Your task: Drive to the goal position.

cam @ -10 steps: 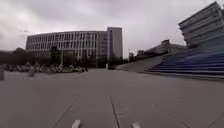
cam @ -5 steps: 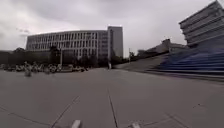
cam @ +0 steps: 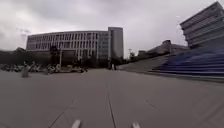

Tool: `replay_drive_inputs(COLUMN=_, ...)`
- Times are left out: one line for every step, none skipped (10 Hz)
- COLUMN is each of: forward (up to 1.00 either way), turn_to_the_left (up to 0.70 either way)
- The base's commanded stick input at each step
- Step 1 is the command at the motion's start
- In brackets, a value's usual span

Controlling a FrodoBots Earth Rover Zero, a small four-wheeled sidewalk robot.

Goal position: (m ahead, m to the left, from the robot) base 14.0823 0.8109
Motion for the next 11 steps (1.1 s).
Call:
replay_drive_inputs(forward=0.7, turn_to_the_left=-0.1)
replay_drive_inputs(forward=0.7, turn_to_the_left=-0.28)
replay_drive_inputs(forward=0.7, turn_to_the_left=-0.27)
replay_drive_inputs(forward=0.7, turn_to_the_left=-0.15)
replay_drive_inputs(forward=0.7, turn_to_the_left=-0.03)
replay_drive_inputs(forward=0.7, turn_to_the_left=0.0)
replay_drive_inputs(forward=0.7, turn_to_the_left=0.0)
replay_drive_inputs(forward=0.7, turn_to_the_left=0.0)
replay_drive_inputs(forward=0.7, turn_to_the_left=0.0)
replay_drive_inputs(forward=0.7, turn_to_the_left=0.0)
replay_drive_inputs(forward=0.7, turn_to_the_left=0.0)
